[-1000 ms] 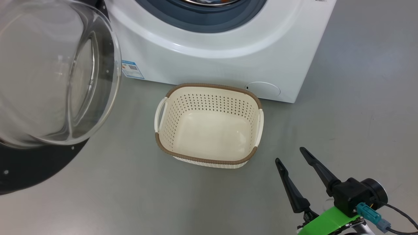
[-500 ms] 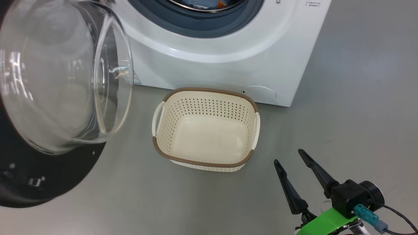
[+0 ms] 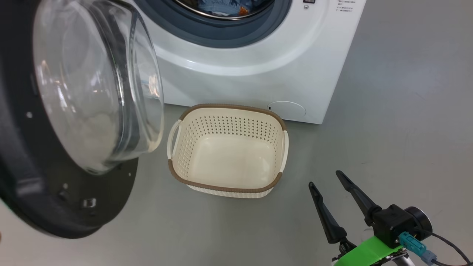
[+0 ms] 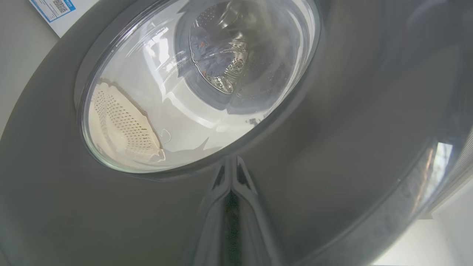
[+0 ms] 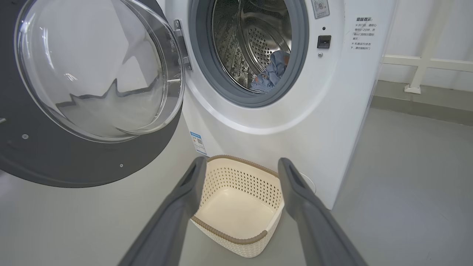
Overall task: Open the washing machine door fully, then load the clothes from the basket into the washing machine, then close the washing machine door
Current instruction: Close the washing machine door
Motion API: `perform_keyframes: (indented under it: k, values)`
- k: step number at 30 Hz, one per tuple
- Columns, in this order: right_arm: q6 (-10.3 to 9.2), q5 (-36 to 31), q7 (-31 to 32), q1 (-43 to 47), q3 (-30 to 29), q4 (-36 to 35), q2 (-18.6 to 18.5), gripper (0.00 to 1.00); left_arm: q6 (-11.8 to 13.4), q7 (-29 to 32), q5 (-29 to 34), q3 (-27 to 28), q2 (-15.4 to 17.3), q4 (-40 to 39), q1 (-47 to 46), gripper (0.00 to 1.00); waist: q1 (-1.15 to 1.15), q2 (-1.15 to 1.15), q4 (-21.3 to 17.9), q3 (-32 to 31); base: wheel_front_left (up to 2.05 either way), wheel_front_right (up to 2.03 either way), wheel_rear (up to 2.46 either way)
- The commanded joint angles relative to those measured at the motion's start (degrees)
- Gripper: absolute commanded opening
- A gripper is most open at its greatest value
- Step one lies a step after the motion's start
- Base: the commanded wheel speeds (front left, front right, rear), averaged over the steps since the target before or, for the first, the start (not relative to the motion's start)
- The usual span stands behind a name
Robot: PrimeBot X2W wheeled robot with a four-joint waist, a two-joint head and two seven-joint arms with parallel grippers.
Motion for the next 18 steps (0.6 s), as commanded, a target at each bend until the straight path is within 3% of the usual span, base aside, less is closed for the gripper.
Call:
perform_keyframes:
  k: [1, 8, 18]
  values:
    - [0.57, 0.27, -0.75, -1.70, 1.26, -1.30, 0.40, 1.00, 0.23, 1.21, -0.90, 0.60, 1.54, -2.51, 0.70, 0.00, 0.00, 0.00, -0.20, -0.16, 0.00, 0.00, 0.00]
    - [0.57, 0.33, -1.04, -1.69, 1.42, -0.93, 0.61, 1.00, 0.90, 2.10, -2.14, -1.36, -3.05, -6.84, 2.49, 0.00, 0.00, 0.00, -1.11, -0.53, 0.00, 0.00, 0.00]
    - [0.57, 0.37, -1.45, -1.86, 1.65, -0.49, 0.84, 1.00, -0.19, 1.55, -1.63, -5.60, -8.56, -9.07, 4.19, 0.00, 0.00, 0.00, -3.05, -0.53, 0.00, 0.00, 0.00]
